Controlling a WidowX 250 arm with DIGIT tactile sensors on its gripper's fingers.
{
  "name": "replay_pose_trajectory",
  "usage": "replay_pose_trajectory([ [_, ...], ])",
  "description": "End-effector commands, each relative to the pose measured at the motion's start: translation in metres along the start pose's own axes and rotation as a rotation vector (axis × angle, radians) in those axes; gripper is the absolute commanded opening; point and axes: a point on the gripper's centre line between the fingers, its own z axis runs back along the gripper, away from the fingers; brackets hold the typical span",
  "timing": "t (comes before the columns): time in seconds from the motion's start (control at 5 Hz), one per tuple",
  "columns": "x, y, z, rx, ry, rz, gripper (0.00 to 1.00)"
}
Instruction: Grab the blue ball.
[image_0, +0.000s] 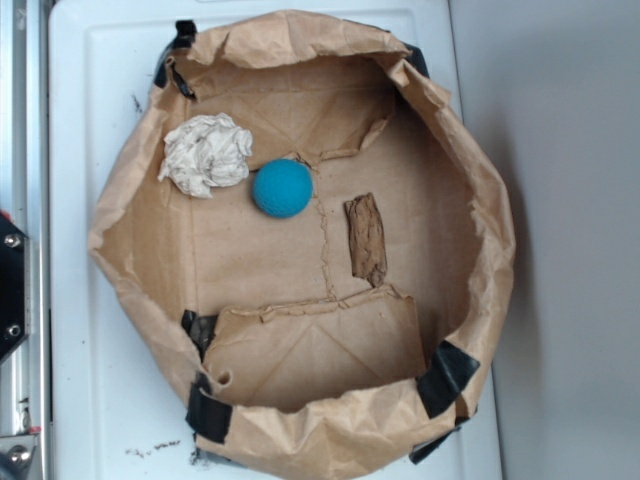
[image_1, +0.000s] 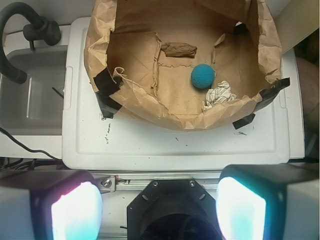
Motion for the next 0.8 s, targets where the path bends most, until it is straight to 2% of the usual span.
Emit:
replay_pose_trajectory([
  [0.0, 0.0, 0.0, 0.0, 0.0, 0.0, 0.0, 1.0],
  [0.2, 0.045, 0.002, -0.007, -0.006, -0.038, 0.006, 1.0],
  [0.4, 0.073, 0.006, -0.016, -0.02, -0.094, -0.041, 1.0],
  [0.6, 0.109, 0.022, -0.038, 0.005, -0.08, -0.12, 1.0],
])
